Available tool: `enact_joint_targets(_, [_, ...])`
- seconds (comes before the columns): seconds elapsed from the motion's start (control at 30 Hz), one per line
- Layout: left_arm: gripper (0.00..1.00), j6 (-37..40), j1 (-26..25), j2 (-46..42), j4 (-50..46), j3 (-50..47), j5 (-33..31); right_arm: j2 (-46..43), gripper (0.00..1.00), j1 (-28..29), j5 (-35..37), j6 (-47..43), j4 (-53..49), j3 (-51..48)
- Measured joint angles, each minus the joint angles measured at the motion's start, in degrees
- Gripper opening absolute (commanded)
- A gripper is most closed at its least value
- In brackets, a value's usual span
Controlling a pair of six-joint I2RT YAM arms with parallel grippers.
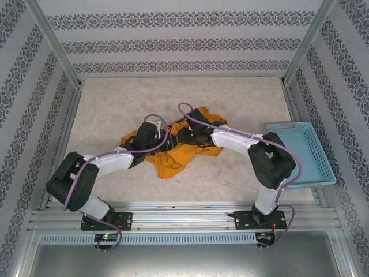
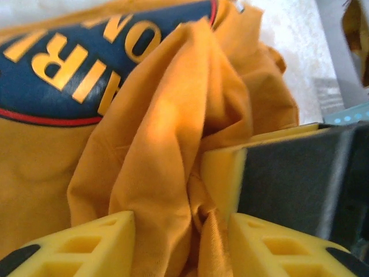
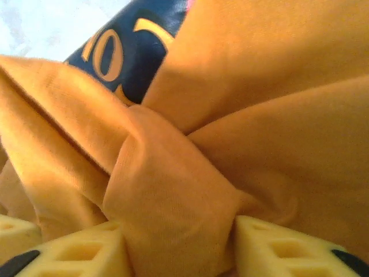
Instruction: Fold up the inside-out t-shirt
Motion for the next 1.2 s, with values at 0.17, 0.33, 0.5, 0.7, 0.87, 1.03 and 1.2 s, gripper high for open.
enact_joint_targets(0.17, [0.16,-1.27,0.17,2.27,-0.20,0.07,1.07,-1.55,0.04,-0.33,-1.31,-0.15,3.67,-2.69])
enact_joint_targets(0.33, [0.00,-1.95,1.11,2.19,-0.15,0.07,1.99,-10.10,0.00,-0.33,-4.35,-0.33,9.42,-12.55])
enact_joint_targets(0.5, [0.00,-1.92,1.49,-0.15,0.26,-0.74,2.80,-18.95,0.00,-0.33,-7.34,-0.31,15.82,-20.48])
enact_joint_targets(0.7, [0.00,-2.91,1.49,-7.08,5.03,-3.96,5.97,-22.60,0.34,-0.35,-5.68,-0.59,16.59,-23.26])
enact_joint_targets(0.87, [0.00,-3.54,1.49,-10.84,9.03,-5.31,9.29,-24.02,0.43,-0.35,-1.99,-3.76,10.99,-21.94])
enact_joint_targets(1.03, [0.00,-3.65,1.49,-13.33,10.91,-6.27,11.56,-28.70,0.42,-0.39,-2.60,-9.11,10.36,-20.31])
enact_joint_targets(1.2, [0.00,-3.65,1.49,-14.75,12.66,-6.93,13.14,-28.41,0.42,-3.30,-11.58,-13.27,16.06,-20.33])
